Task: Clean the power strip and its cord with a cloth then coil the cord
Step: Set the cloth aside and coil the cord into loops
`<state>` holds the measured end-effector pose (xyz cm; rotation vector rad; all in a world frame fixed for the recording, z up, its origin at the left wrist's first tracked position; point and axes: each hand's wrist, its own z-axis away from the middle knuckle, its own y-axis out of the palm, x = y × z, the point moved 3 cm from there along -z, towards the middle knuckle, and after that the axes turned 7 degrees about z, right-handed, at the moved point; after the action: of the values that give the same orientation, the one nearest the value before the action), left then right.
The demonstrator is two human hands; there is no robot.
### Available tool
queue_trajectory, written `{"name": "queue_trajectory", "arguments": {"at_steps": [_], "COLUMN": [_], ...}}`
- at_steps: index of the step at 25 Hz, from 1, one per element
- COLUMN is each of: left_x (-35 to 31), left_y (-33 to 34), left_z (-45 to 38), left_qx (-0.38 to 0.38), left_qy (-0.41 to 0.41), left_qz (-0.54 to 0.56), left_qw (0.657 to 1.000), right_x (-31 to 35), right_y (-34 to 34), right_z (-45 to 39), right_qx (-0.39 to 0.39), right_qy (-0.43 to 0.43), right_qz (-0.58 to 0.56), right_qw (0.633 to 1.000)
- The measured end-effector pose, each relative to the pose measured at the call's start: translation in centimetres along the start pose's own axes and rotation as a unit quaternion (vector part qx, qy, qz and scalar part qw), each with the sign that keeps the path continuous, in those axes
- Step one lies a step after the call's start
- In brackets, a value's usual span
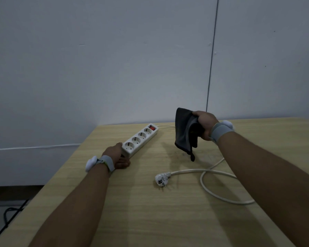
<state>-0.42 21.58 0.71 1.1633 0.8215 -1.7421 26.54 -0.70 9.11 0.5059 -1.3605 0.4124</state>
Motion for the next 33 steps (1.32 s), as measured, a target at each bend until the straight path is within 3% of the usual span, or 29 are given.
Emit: {"name": "queue_trajectory", "arguments": {"at_steps": [11, 13, 16, 19, 21, 24, 27, 29, 30, 33], "left_x": [0.0, -0.8, -3.2, -4.7, -5.0, -4.6, -4.7, -4.8, -5.0, -5.4], "left_y": [-1.0, -0.5, 1.0, 4.3, 7.1, 10.5, 11.9, 12.5, 12.9, 14.1], "left_z": [1.0, 1.9, 3.5, 6.1, 8.3, 10.4, 10.8, 10.7, 10.8, 11.5], "left_qx": [0.014, 0.019, 0.016, 0.095, 0.201, 0.334, 0.321, 0.298, 0.291, 0.285], "left_qy": [0.002, 0.039, 0.182, 0.281, 0.259, 0.217, 0.227, 0.238, 0.250, 0.295], "left_qz": [-0.104, -0.154, -0.307, -0.219, -0.114, -0.041, 0.011, 0.026, 0.019, 0.019], "left_qw": [0.994, 0.987, 0.934, 0.930, 0.938, 0.916, 0.919, 0.924, 0.923, 0.912], "right_x": [-0.6, -0.6, -0.6, -0.5, -0.4, -0.2, 0.6, 1.2, 1.4, 1.2], "right_y": [0.5, 0.8, 1.2, 1.7, 2.0, 1.9, 1.1, 0.2, -0.4, -1.7], "right_z": [2.5, 2.8, 3.5, 4.5, 5.2, 5.9, 6.0, 6.1, 6.2, 6.7], "right_qx": [0.049, 0.056, 0.080, 0.121, 0.144, 0.173, 0.153, 0.134, 0.131, 0.156], "right_qy": [0.005, -0.002, -0.010, -0.015, -0.017, -0.032, -0.098, -0.161, -0.175, -0.158], "right_qz": [0.067, 0.073, 0.085, 0.100, 0.104, 0.110, 0.209, 0.337, 0.381, 0.406], "right_qw": [0.997, 0.996, 0.993, 0.987, 0.984, 0.978, 0.961, 0.918, 0.898, 0.887]}}
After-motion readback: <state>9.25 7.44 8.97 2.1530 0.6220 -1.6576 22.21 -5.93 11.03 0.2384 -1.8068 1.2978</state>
